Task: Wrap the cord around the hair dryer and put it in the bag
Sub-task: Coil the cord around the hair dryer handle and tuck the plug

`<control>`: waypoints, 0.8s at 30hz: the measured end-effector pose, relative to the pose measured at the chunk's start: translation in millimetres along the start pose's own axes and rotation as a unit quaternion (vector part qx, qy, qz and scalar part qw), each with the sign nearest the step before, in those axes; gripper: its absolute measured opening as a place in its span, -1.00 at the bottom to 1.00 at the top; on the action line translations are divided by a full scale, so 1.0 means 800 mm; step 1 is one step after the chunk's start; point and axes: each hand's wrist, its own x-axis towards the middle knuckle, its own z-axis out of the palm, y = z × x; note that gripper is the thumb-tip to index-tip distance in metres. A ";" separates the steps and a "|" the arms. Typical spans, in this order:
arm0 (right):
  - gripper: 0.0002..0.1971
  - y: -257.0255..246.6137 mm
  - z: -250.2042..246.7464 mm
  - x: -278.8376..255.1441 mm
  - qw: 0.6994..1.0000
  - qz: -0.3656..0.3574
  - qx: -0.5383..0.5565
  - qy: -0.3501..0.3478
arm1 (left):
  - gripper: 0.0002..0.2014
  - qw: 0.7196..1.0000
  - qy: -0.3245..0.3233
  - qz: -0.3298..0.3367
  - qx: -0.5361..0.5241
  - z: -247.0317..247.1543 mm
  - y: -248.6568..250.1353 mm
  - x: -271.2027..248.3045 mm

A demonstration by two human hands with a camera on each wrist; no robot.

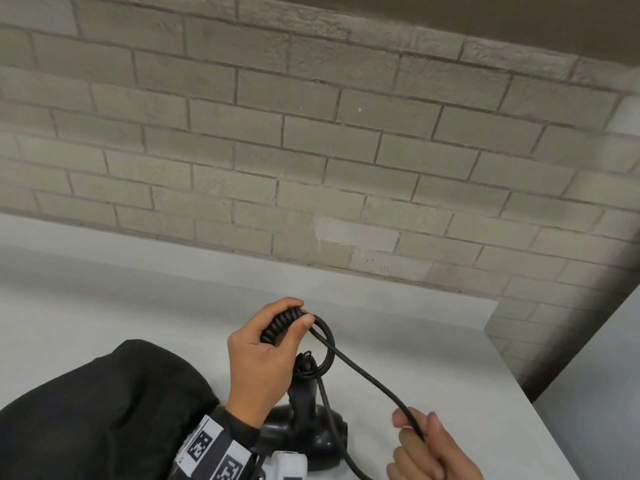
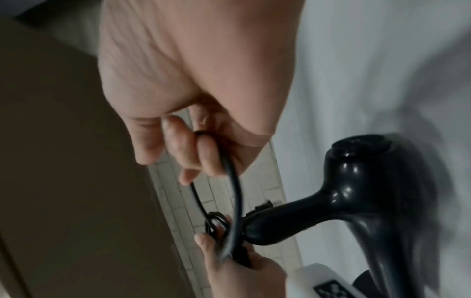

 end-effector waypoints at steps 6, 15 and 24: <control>-0.19 0.008 0.012 0.013 0.937 -0.043 -0.270 0.216 | -0.79 0.999 0.008 -0.040 -0.036 0.008 0.008 -0.002; -0.92 0.057 0.087 0.014 0.724 -0.315 -0.589 0.170 | -0.80 0.999 0.039 -0.008 -0.002 0.015 0.007 -0.011; -0.81 0.064 0.087 0.037 0.803 -0.071 -0.583 0.100 | -0.84 0.999 0.041 0.003 0.023 0.012 0.008 -0.010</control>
